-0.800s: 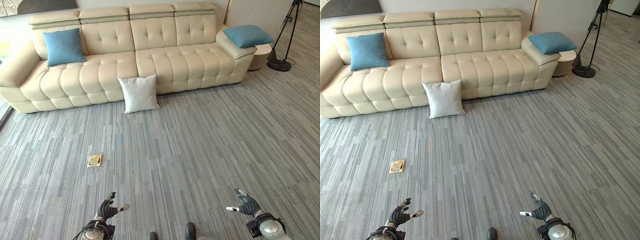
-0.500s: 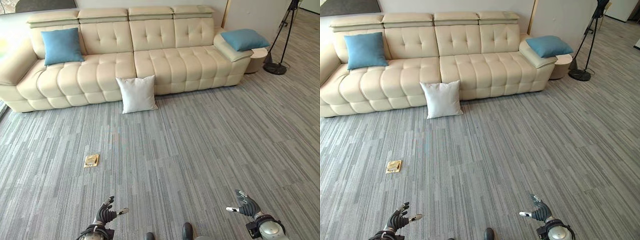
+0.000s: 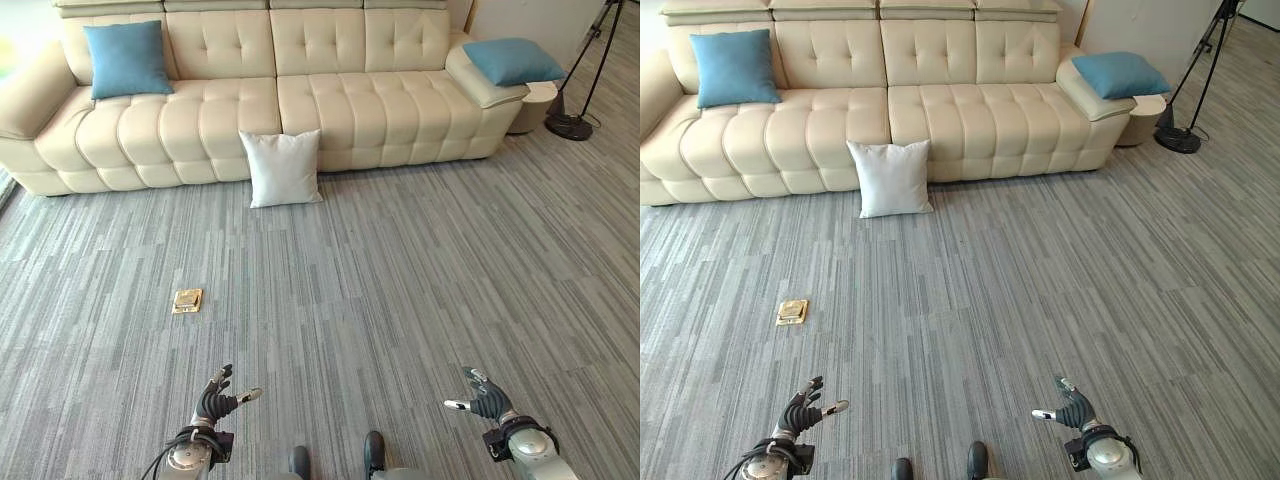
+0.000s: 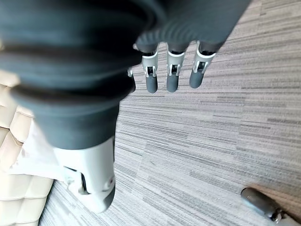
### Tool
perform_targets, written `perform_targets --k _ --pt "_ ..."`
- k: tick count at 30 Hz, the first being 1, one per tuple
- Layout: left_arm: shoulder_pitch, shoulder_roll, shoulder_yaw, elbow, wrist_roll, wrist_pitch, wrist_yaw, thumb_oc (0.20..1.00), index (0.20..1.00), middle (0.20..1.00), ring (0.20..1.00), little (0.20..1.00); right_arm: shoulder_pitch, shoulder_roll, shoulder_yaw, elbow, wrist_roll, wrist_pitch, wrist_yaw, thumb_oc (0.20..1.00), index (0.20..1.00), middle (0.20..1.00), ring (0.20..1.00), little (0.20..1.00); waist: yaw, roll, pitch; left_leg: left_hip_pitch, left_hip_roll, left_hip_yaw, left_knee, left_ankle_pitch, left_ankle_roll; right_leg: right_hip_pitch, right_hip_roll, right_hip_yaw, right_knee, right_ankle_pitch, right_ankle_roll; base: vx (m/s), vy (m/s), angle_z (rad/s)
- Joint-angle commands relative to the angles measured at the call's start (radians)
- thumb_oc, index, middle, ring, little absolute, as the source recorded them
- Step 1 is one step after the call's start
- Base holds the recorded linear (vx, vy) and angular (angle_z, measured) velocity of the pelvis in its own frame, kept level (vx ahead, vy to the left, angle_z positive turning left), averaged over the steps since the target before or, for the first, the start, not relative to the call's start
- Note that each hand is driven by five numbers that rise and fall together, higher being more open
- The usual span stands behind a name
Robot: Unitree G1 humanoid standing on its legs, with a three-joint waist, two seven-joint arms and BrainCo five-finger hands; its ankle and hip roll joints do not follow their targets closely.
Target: Pick up all the scattered cushions and arrange them neatly on the sofa.
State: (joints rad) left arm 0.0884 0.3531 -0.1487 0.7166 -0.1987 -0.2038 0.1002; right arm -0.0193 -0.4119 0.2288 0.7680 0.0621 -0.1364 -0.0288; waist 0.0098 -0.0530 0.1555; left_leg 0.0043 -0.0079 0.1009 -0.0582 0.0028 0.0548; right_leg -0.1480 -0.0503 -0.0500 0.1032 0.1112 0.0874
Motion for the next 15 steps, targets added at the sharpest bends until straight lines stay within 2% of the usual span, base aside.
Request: perform_targets --k 1,3,5,8,10,11,13,15 --pt "-0.040 0.047 0.035 -0.035 -0.024 -0.031 0.013 1.000 1.000 1.000 1.000 1.000 -0.053 0.001 0.037 -0.032 0.039 -0.015 -0.017 1.000 1.000 1.000 1.000 1.000 -0.003 -0.016 0.028 -0.011 -0.044 -0.028 0.170 -0.161 -0.001 -0.010 -0.063 0.001 0.258 -0.091 0.106 0.15 0.147 -0.20" --pt "-0.043 0.045 0.026 -0.033 -0.015 -0.033 0.011 1.000 1.000 1.000 1.000 1.000 -0.053 0.000 0.045 -0.042 0.036 -0.014 -0.012 1.000 1.000 1.000 1.000 1.000 -0.012 -0.007 0.035 0.030 -0.051 -0.037 0.150 -0.169 0.002 -0.043 -0.063 -0.018 0.254 -0.088 0.091 0.24 0.089 -0.03" --pt "-0.047 0.041 0.006 -0.042 -0.020 -0.034 0.006 1.000 1.000 1.000 1.000 1.000 -0.055 -0.009 0.052 -0.050 0.034 -0.016 -0.013 1.000 1.000 1.000 1.000 1.000 -0.030 0.001 0.047 0.082 -0.060 -0.057 0.118 -0.186 -0.002 -0.099 -0.058 -0.060 0.164 -0.088 0.074 0.31 0.001 0.00" --pt "-0.054 0.033 -0.009 -0.045 -0.015 -0.034 0.006 1.000 1.000 1.000 1.000 1.000 -0.051 -0.014 0.055 -0.050 0.033 -0.016 -0.019 1.000 1.000 1.000 1.000 1.000 -0.055 0.003 0.069 0.130 -0.073 -0.090 0.113 -0.211 -0.010 -0.130 -0.036 -0.058 0.041 -0.060 0.081 0.26 -0.055 0.30" --pt "-0.057 0.023 -0.021 -0.035 -0.006 -0.034 0.001 1.000 1.000 1.000 1.000 1.000 -0.041 -0.014 0.056 -0.041 0.024 -0.013 -0.018 1.000 1.000 1.000 1.000 1.000 -0.067 0.005 0.067 0.169 -0.082 -0.115 0.114 -0.231 -0.022 -0.134 -0.049 -0.084 -0.003 -0.043 0.083 0.37 -0.144 0.46" --pt "-0.051 0.020 -0.023 -0.044 -0.003 -0.033 -0.004 1.000 1.000 1.000 1.000 1.000 -0.031 -0.016 0.056 -0.045 0.021 -0.013 -0.016 1.000 1.000 1.000 1.000 1.000 -0.068 0.004 0.063 0.175 -0.085 -0.121 0.120 -0.235 -0.026 -0.126 -0.051 -0.083 -0.002 -0.034 0.073 0.41 -0.205 0.55" --pt "-0.044 0.010 -0.026 -0.034 0.001 -0.032 -0.008 1.000 1.000 1.000 1.000 1.000 -0.005 -0.015 0.042 -0.046 0.021 -0.013 -0.013 1.000 1.000 1.000 1.000 1.000 -0.076 0.015 0.044 0.191 -0.065 -0.136 0.138 -0.213 -0.058 -0.107 -0.035 -0.088 0.011 -0.034 0.050 0.30 -0.192 0.62" --pt "-0.043 0.005 -0.031 -0.025 -0.003 -0.032 -0.012 1.000 1.000 1.000 1.000 1.000 0.012 -0.021 0.032 -0.048 0.030 -0.019 -0.014 1.000 1.000 1.000 1.000 1.000 -0.085 0.025 0.037 0.170 -0.046 -0.136 0.199 -0.154 -0.102 -0.080 -0.026 -0.109 0.003 -0.039 0.033 0.25 -0.222 0.76"
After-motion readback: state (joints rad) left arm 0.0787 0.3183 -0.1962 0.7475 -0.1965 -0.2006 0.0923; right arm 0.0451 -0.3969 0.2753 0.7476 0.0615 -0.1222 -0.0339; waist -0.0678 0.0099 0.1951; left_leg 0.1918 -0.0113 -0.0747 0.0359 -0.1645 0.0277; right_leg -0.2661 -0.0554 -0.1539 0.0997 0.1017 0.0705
